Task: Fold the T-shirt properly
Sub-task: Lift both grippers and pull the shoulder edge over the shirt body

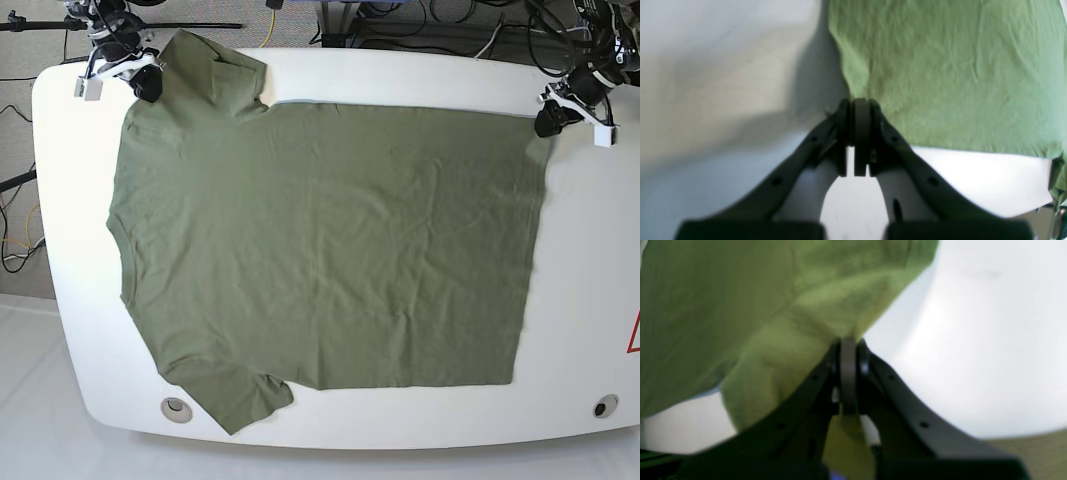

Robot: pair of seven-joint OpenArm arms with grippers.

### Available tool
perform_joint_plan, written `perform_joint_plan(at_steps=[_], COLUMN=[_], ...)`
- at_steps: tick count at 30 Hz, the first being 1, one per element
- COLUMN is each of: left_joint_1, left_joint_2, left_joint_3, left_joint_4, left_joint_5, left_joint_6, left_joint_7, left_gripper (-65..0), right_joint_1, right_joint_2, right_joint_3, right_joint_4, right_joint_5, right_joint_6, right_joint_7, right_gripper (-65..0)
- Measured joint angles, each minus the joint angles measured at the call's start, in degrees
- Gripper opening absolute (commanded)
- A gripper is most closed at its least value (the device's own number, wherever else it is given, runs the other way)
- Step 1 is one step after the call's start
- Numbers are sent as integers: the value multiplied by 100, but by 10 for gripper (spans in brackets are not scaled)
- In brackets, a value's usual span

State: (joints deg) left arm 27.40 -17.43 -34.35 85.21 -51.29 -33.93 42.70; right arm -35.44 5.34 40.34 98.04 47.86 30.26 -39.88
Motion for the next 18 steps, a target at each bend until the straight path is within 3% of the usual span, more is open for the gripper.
perform_joint_plan(at_steps=[18], left_joint_1=[227], left_joint_2=[28], left_joint_3=[-146], left_joint_4=[229], left_joint_5=[61], left_joint_6=[-55], left_joint_7=[101], left_gripper=[-650], right_joint_1=[-313], right_joint_2=[-9], right_joint_3=[476], right_joint_4=[435], right_joint_5=[210], right_joint_6=[118], right_joint_7=[-68], right_gripper=[-650])
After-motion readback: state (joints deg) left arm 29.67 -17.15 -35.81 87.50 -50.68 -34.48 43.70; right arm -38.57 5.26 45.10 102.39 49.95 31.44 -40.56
